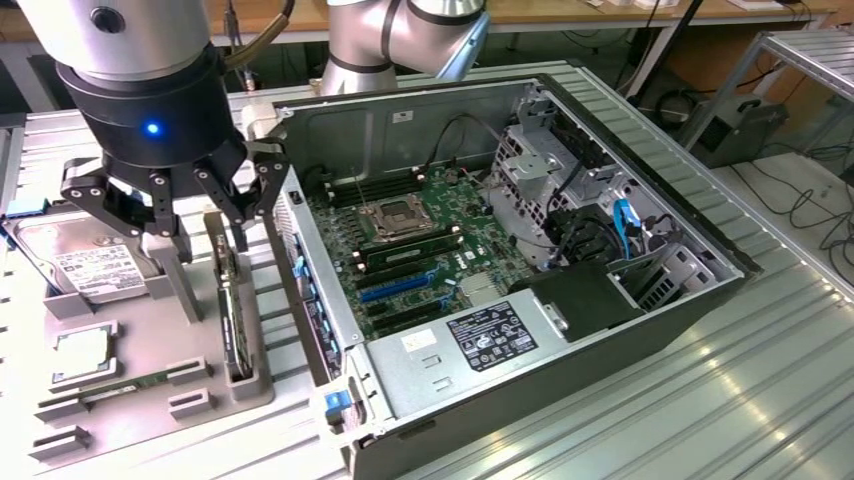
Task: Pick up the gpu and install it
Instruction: 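Pick up the gpu and move the gpu toward the slot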
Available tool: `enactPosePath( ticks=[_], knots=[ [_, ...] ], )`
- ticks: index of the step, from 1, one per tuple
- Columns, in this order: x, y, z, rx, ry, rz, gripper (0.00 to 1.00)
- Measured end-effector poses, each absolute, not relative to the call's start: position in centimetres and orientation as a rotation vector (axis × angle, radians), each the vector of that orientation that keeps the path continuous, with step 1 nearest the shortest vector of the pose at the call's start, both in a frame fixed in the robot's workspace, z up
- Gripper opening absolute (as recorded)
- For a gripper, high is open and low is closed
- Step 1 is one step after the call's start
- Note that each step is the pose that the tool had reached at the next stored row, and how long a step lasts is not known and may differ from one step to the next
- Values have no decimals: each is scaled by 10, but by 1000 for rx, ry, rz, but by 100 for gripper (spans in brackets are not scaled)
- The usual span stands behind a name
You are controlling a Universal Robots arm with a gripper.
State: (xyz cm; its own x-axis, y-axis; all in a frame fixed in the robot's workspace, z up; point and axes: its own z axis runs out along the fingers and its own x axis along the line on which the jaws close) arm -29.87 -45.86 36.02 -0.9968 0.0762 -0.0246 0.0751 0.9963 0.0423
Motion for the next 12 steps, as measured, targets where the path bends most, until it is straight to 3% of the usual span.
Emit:
enactPosePath(
  ticks=[12],
  knots=[
    [-299,-459,354,118,3112,64,48]
  ],
)
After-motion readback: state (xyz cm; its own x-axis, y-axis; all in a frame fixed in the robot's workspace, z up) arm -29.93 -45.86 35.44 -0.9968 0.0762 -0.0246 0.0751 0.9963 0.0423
